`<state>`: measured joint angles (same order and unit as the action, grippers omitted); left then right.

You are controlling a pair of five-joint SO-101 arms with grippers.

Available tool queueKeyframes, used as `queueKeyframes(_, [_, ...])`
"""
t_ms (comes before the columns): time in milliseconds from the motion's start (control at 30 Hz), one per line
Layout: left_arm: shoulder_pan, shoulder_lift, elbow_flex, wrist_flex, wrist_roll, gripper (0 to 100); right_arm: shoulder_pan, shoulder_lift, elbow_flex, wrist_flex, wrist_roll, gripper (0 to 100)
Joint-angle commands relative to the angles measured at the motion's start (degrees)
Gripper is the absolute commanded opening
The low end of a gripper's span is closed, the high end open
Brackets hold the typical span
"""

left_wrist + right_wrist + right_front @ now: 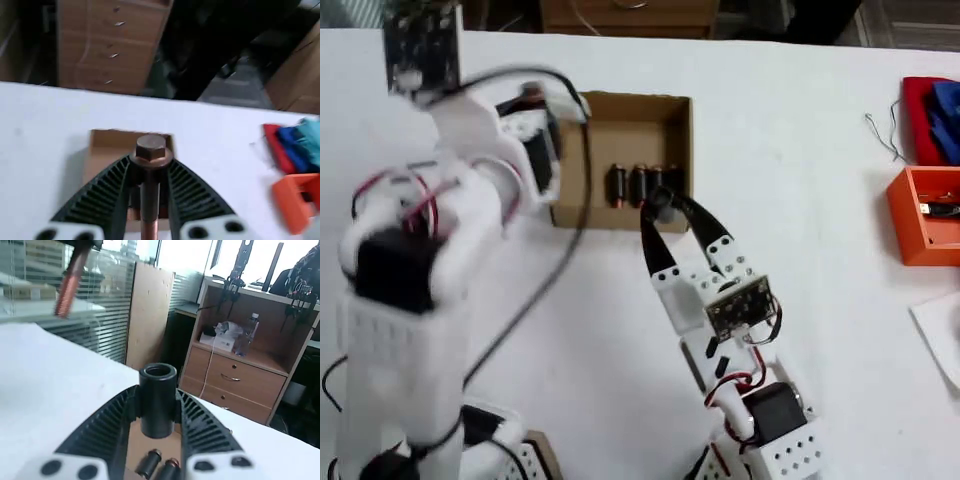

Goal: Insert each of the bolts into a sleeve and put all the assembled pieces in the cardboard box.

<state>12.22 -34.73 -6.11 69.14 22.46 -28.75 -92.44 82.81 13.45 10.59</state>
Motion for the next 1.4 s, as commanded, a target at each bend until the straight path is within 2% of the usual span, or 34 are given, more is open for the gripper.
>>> queueKeyframes(0, [8.97,-4.75,1.54,-11.34,5.89,3,-0.31,0.04,-0.44,-2.51,-5.98,2.1])
queueKeyframes(100, [13.27,-6.15,6.64,-21.71,5.98,3,-0.31,0.66,-0.26,-2.15,-7.82,2.1])
queueKeyframes(200, [15.38,-6.24,11.38,-26.90,5.98,3,0.04,4.53,-0.44,-2.68,-8.26,2.1])
queueKeyframes(467, [15.82,-6.86,17.45,-27.78,5.54,3,2.77,14.46,-3.96,-6.02,-13.54,2.1])
queueKeyframes(633, [16.18,-6.33,17.98,-27.43,-6.42,3,2.77,14.46,-6.68,-3.03,-13.54,2.1])
queueKeyframes(767, [16.18,-6.24,17.98,-27.78,-11.16,3,2.51,14.46,-6.77,-2.95,-13.54,2.1])
queueKeyframes(867, [15.82,-6.24,19.82,-29.10,-11.25,3,2.59,14.46,-6.77,-2.95,-13.54,2.1])
queueKeyframes(1100, [15.74,-6.86,32.66,-46.07,-11.25,2,2.77,14.46,-6.77,-2.95,-13.54,2.1])
queueKeyframes(1367, [15.74,-6.95,33.71,-46.86,-11.16,2,2.86,14.90,-6.59,-2.95,-13.45,2.1])
